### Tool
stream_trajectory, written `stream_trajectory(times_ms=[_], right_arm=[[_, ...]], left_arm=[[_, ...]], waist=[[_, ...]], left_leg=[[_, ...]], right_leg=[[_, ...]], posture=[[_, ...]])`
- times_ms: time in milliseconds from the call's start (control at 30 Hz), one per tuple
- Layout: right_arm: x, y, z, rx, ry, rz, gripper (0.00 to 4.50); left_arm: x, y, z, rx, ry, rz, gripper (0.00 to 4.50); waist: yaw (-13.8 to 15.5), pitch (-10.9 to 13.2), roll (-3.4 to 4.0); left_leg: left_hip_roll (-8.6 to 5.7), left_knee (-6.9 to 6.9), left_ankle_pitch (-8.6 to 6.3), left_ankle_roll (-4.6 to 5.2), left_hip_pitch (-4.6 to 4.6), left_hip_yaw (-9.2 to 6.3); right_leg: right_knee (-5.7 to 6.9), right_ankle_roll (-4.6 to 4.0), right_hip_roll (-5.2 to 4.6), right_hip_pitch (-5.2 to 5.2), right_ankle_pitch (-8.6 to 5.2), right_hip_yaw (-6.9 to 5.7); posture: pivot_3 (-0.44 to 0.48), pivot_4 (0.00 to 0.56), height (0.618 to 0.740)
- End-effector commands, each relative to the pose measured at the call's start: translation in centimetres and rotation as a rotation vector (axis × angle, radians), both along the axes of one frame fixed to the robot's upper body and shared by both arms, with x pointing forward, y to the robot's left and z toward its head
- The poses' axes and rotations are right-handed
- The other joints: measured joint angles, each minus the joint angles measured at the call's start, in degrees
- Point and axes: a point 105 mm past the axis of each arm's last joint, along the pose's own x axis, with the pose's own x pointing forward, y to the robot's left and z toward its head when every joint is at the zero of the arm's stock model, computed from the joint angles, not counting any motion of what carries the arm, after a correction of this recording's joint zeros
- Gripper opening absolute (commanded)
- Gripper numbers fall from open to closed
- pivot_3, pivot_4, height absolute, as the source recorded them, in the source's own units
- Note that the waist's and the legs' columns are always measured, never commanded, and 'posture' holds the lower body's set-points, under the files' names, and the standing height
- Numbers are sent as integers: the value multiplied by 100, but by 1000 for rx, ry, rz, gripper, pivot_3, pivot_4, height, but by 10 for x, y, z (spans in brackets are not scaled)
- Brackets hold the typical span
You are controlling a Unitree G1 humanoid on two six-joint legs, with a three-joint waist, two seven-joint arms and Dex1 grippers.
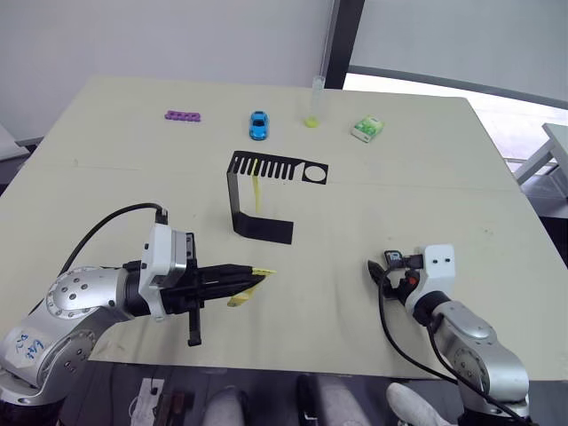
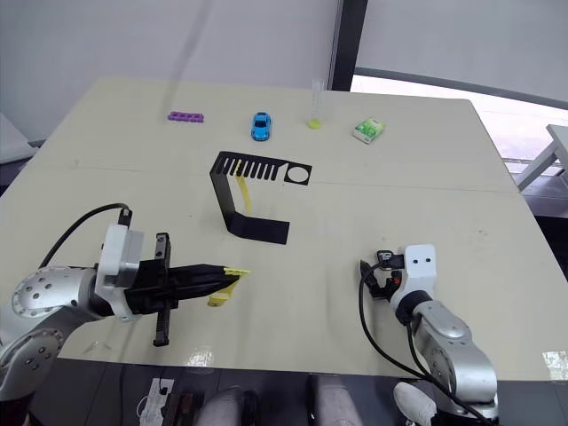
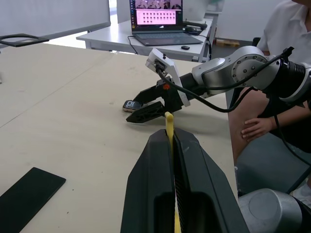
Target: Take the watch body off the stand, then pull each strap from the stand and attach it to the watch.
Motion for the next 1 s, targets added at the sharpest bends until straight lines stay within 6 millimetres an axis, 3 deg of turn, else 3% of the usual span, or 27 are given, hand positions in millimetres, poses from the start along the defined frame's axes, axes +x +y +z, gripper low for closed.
stream_trajectory(times_ms=[33, 167, 333, 1000], right_arm=[[0, -8, 2, -26, -24, 25, 4391], [3, -19, -1, -71, -59, -6, 4391], [-3, -11, -10, -67, -67, 1, 4391], [3, -19, -26, -64, -30, -19, 4391]], left_arm=[[-1, 2, 6, -1, -41, 0, 0], [0, 2, 6, -4, -44, -1, 0], [1, 2, 6, -5, -46, -3, 0], [2, 0, 9, -2, -58, -7, 0]], waist=[[3, 5, 8], [2, 9, 15], [3, 12, 20], [-7, 9, 17]], left_leg=[[0, 0, 0, 0, -1, 0], [0, -3, 0, 1, -2, 0], [0, -3, 0, 0, -2, 0], [1, 2, 1, -1, 3, 0]], right_leg=[[-1, 0, 0, -1, 0, 0], [-2, 1, 2, -2, 0, 0], [-4, 1, 3, -3, 0, 0], [2, 1, 2, 2, 1, 0]], posture=[[0, 150, 740], [0, 150, 740], [0, 150, 740], [0, 150, 740]])
